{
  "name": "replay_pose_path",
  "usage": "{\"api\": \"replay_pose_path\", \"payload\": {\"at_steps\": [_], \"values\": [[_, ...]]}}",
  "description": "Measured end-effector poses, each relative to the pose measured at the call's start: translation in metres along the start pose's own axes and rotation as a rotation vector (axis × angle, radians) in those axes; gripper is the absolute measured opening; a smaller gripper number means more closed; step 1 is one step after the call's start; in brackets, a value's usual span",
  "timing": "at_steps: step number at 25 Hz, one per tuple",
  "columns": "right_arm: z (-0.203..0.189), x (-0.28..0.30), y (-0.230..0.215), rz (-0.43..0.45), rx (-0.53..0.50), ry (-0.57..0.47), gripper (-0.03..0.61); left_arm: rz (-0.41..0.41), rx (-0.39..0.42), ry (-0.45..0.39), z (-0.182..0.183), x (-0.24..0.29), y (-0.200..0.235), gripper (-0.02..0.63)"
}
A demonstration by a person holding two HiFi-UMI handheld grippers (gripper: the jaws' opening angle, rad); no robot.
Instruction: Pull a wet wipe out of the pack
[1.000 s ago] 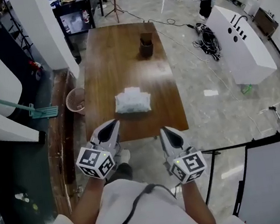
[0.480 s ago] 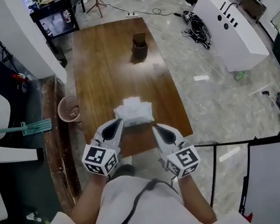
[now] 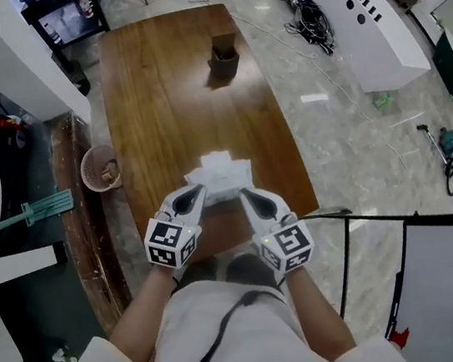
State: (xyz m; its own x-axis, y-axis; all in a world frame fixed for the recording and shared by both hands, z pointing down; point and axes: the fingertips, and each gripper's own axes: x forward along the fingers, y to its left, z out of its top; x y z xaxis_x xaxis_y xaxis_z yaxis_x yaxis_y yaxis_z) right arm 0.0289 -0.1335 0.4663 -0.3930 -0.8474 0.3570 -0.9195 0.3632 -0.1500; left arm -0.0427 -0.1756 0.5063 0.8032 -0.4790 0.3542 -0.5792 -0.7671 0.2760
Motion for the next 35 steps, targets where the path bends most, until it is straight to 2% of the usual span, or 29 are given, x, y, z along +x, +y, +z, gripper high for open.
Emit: {"api": "replay_pose_path", "payload": {"at_steps": [10,12,14,17,19,22,25,28,32,35], "values": [[-0.034,0.039,-0.029,-0.003,-0.012,0.081,0.004,0.000,-0.003,0.113,-0.045,0.050,0.018,0.008],[-0.040,0.045,-0.032,0.012,-0.009,0.089,0.004,0.016,-0.009,0.114,-0.047,0.052,0.019,0.008],[-0.047,0.048,-0.035,0.027,0.001,0.095,0.005,0.027,0.021,0.106,-0.044,0.050,0.013,0.010],[-0.053,0.049,-0.044,0.036,0.026,0.092,0.005,0.048,0.125,0.123,-0.049,0.048,-0.001,0.165],[-0.054,0.047,-0.051,0.039,0.051,0.084,0.005,0.089,0.169,0.125,-0.050,0.054,-0.006,0.200],[-0.057,0.048,-0.054,0.060,0.061,0.085,0.005,0.159,0.194,0.132,-0.052,0.069,-0.003,0.202],[-0.062,0.054,-0.056,0.087,0.052,0.096,0.004,0.219,0.172,0.128,-0.053,0.077,0.010,0.176],[-0.065,0.061,-0.056,0.115,0.047,0.114,0.003,0.264,0.111,0.122,-0.056,0.073,0.023,0.043],[-0.071,0.073,-0.048,0.162,0.001,0.160,0.005,0.292,-0.026,0.132,-0.069,0.070,0.034,0.014],[-0.075,0.082,-0.039,0.211,-0.072,0.200,0.005,0.297,-0.083,0.131,-0.071,0.071,0.036,0.011]]}}
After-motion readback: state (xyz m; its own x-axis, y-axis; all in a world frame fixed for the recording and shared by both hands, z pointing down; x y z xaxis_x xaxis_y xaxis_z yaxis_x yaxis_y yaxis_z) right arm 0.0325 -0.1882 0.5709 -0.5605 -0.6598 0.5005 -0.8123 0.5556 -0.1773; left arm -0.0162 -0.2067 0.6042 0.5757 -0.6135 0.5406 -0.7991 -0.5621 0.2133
